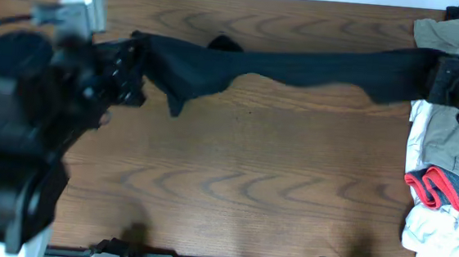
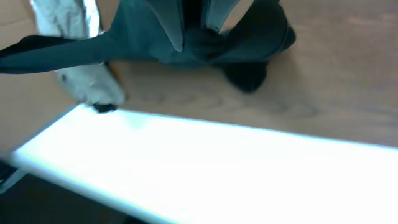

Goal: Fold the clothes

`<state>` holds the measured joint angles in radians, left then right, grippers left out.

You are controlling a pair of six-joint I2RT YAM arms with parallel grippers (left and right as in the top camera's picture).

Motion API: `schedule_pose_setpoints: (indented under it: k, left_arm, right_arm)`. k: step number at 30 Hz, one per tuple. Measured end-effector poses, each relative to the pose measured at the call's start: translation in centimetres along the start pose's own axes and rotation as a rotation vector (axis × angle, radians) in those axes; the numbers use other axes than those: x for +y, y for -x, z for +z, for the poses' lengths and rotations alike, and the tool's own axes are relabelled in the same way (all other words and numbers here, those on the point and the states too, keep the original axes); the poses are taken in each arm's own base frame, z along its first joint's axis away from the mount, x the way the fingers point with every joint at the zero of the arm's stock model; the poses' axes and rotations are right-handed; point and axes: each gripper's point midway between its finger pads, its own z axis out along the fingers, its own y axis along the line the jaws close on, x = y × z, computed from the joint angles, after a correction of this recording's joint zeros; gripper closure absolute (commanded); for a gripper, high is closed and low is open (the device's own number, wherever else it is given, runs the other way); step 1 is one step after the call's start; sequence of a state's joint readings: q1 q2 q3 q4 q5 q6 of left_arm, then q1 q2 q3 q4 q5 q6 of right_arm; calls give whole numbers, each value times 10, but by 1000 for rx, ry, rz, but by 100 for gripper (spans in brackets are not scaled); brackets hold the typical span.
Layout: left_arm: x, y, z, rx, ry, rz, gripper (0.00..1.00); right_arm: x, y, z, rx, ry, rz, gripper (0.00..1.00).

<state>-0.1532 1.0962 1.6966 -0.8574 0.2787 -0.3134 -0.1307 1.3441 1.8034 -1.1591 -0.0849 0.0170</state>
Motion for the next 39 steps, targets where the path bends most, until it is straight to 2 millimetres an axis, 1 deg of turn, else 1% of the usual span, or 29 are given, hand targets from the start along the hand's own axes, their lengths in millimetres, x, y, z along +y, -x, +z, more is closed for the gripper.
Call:
schedule_pose_setpoints:
  k: [1,6,11,14,16,17,19,21,22,23,24,25,26,27,28,30,31,33,34,35,37,38,39]
  left_arm:
    - [-4,4,-11,-26,-11,6,94]
    - [-23,13,-60,-124,-68,33,94]
    - [-44,23,-112,-228,-135,64,94]
    - [-54,30,-139,-293,-164,83,94]
    - [-55,32,-146,-312,-163,85,94]
    - [-54,32,-145,-313,-158,84,94]
    - [-51,33,-135,-293,-145,78,94]
    - [-45,33,-113,-247,-125,65,94]
    - [-41,33,-96,-214,-109,57,94]
    - [-36,32,-79,-180,-95,47,95]
    - [-30,31,-57,-137,-76,36,94]
    - [-22,28,-30,-86,-54,24,94]
    - [-17,27,-11,-53,-40,16,94]
    - [-6,22,22,0,-15,7,94]
    - [1,19,45,32,1,2,94]
    - [18,12,99,91,27,-3,94]
    - [30,5,134,122,41,-7,94]
    - [49,-7,187,158,52,-12,95]
    - [59,-15,215,172,49,-18,94]
    - [69,-25,240,195,43,-30,94]
    - [87,-43,276,240,27,-64,94]
    - [94,-47,292,249,11,-87,94]
    - [97,-45,300,247,-2,-95,94]
  right_arm:
    - [0,1,-6,-6,0,-1,99]
    - [1,2,-47,-60,-15,-8,99]
    - [-3,6,-97,-153,-62,-11,99]
    - [-5,9,-120,-213,-84,-12,99]
    - [-5,11,-127,-231,-91,-12,99]
    - [-6,12,-126,-231,-94,-11,99]
    - [-8,13,-114,-201,-98,-10,99]
    - [-9,14,-93,-148,-100,-8,99]
    - [-10,14,-78,-111,-99,-7,99]
    - [-12,13,-59,-65,-99,-5,99]
    - [-14,12,-36,-13,-99,-3,99]
    - [-15,10,-17,32,-99,-2,99]
    - [-17,8,8,84,-98,0,99]
    - [-19,5,32,130,-98,2,99]
    - [-21,1,54,170,-99,3,99]
    - [-25,-6,102,240,-99,5,99]
    - [-27,-8,124,258,-98,6,99]
    - [-29,-10,171,271,-88,5,99]
    - [-30,-11,188,272,-83,6,99]
    - [-31,-14,209,274,-79,8,99]
    - [-31,-20,230,288,-68,12,99]
    - [-30,-21,237,288,-61,16,99]
    - [-30,-19,237,281,-57,19,99]
